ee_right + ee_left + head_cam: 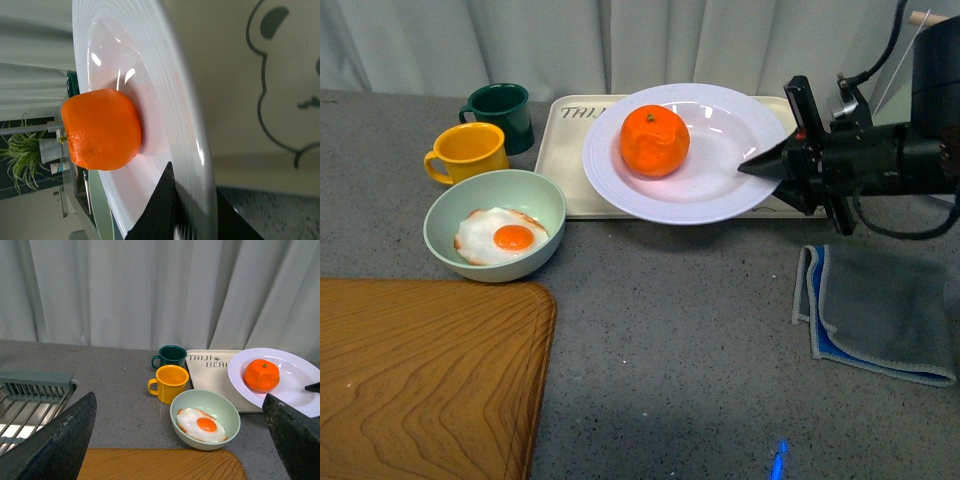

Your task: Place orange and plate with both arms

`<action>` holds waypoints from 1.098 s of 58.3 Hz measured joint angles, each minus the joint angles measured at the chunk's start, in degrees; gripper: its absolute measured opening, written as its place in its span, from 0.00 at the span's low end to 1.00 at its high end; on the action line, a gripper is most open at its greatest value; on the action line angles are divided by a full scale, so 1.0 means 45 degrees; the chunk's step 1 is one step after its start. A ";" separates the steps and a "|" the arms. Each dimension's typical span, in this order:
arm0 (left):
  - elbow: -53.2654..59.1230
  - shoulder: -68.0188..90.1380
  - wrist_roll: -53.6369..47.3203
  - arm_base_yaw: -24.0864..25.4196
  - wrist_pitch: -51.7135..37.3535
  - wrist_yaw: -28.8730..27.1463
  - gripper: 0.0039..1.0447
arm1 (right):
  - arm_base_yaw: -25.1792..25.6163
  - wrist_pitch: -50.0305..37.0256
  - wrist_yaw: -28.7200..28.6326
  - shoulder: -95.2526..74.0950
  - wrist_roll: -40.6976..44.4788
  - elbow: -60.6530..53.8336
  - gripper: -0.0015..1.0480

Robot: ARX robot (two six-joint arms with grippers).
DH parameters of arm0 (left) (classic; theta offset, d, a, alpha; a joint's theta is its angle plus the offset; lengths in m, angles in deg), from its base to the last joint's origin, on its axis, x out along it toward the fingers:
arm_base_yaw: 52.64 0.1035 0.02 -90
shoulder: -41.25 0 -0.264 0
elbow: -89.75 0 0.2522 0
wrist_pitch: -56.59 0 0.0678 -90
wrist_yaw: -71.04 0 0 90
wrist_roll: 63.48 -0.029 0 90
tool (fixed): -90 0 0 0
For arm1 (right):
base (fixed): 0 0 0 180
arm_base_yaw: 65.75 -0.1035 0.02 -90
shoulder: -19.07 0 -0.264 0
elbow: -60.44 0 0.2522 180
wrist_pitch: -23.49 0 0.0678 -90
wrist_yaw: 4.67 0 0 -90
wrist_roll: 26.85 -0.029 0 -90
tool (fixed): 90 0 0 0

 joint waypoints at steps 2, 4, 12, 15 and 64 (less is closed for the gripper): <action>0.0000 0.0000 0.0005 0.0000 0.0000 -0.0005 0.94 | -0.0010 0.0267 0.0063 -0.0267 -0.0029 0.0525 0.04; 0.0000 0.0000 0.0005 0.0000 0.0000 -0.0005 0.94 | -0.0010 0.0578 0.0102 -0.0529 -0.0019 0.1044 0.04; 0.0000 0.0000 0.0000 0.0000 0.0000 -0.0005 0.94 | -0.0010 0.2220 0.0350 -0.1540 0.0233 0.3172 0.04; 0.0000 0.0000 0.0000 0.0000 0.0000 -0.0005 0.94 | -0.0015 0.2759 0.0471 -0.1749 0.0403 0.3657 0.04; 0.0000 0.0000 0.0000 0.0000 0.0005 0.0010 0.94 | 0.0165 -0.3152 0.7577 0.5848 0.8272 -0.5863 0.76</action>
